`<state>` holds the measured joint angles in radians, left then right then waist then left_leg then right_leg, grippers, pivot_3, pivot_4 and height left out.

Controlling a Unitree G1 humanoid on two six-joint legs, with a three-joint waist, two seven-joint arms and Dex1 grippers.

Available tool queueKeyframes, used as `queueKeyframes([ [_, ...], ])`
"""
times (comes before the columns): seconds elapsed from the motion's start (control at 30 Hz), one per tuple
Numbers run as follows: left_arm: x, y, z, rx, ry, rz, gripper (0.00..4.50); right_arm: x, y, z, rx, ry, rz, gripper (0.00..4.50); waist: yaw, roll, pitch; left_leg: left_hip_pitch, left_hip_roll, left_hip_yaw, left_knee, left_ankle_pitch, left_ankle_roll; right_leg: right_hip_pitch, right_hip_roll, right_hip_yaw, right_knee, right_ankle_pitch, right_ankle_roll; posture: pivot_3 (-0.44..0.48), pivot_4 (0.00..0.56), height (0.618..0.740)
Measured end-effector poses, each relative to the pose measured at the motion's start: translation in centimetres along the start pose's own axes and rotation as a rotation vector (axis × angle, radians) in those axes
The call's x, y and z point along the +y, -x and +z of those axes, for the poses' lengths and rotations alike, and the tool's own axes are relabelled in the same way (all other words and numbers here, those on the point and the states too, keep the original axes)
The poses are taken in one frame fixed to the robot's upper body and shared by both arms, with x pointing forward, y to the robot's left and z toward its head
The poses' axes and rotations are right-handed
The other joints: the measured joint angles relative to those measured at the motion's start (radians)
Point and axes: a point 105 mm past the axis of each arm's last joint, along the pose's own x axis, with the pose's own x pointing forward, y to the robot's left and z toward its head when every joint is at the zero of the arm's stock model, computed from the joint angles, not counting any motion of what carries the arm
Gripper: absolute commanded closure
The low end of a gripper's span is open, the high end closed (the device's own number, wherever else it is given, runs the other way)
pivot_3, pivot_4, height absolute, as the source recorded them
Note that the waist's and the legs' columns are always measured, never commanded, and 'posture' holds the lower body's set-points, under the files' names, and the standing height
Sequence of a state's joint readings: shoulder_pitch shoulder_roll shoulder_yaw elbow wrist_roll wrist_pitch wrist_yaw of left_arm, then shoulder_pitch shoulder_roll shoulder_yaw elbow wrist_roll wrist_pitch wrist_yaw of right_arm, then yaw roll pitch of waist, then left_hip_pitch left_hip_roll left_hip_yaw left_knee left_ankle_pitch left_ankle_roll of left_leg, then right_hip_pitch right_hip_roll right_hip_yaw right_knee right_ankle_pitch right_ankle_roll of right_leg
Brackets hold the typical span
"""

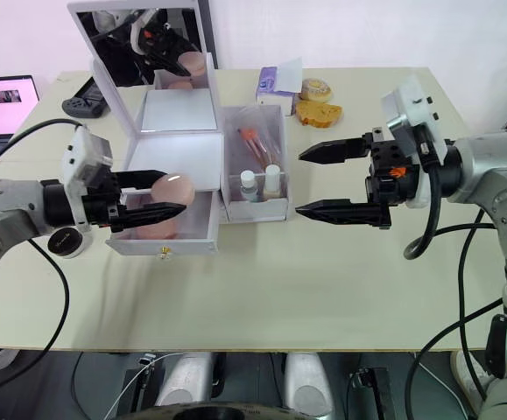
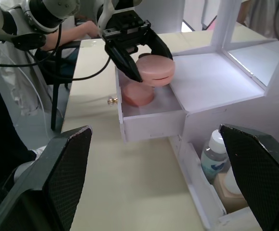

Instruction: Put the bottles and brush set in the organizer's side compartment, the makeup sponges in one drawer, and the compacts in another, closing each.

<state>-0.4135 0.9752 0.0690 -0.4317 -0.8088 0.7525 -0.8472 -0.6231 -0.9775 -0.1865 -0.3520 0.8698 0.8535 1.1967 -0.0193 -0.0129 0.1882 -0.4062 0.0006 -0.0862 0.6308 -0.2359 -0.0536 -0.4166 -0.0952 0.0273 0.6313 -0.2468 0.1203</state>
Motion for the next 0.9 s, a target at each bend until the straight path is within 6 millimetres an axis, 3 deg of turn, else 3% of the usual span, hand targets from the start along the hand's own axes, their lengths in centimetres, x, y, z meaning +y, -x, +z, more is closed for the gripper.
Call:
queueKeyframes([
  [0.33, -0.4, -1.0, -1.8, 0.037, 0.004, -0.043, 1.85, 0.1, 0.2, 0.0, -0.001, -0.003, -0.023, 0.0, 0.004, 0.0, 0.0, 0.0, 0.0, 0.0, 0.001, 0.0, 0.0, 0.0, 0.0, 0.0, 0.0, 0.0, 0.0, 0.0, 0.15, 0.74],
  [0.53, -0.2, -1.2, -1.8, 0.035, -0.002, -0.042, 1.85, 0.0, 0.2, 0.0, -0.001, 0.001, -0.026, 0.0, 0.002, 0.0, 0.0, 0.0, 0.0, 0.0, 0.001, 0.0, 0.0, 0.0, 0.0, 0.0, 0.0, 0.0, 0.0, 0.0, 0.15, 0.74],
  [0.57, -0.2, -1.2, -1.9, 0.034, 0.001, -0.039, 1.05, 0.0, 0.2, 0.0, -0.002, 0.004, -0.027, 0.0, 0.002, 0.0, 0.0, 0.0, 0.0, 0.0, 0.001, 0.0, 0.0, 0.0, 0.0, 0.0, 0.0, 0.0, 0.0, 0.0, 0.15, 0.74],
  [0.67, 0.0, -1.3, -2.0, 0.031, 0.013, -0.034, 0.08, 0.0, 0.2, 0.1, -0.003, 0.008, -0.027, 0.0, 0.003, 0.0, 0.0, 0.0, 0.0, 0.0, 0.001, 0.0, 0.0, 0.0, 0.0, 0.0, 0.0, 0.0, 0.0, 0.0, 0.15, 0.74],
  [0.9, 0.1, -1.1, -0.3, -0.054, 0.005, -0.044, 0.08, 0.0, 0.2, 0.1, -0.004, 0.01, -0.028, 0.0, 0.004, -0.001, 0.0, 0.0, 0.0, -0.001, 0.002, 0.0, 0.0, 0.001, 0.0, 0.0, 0.0, 0.0, 0.0, 0.0, 0.15, 0.74],
])
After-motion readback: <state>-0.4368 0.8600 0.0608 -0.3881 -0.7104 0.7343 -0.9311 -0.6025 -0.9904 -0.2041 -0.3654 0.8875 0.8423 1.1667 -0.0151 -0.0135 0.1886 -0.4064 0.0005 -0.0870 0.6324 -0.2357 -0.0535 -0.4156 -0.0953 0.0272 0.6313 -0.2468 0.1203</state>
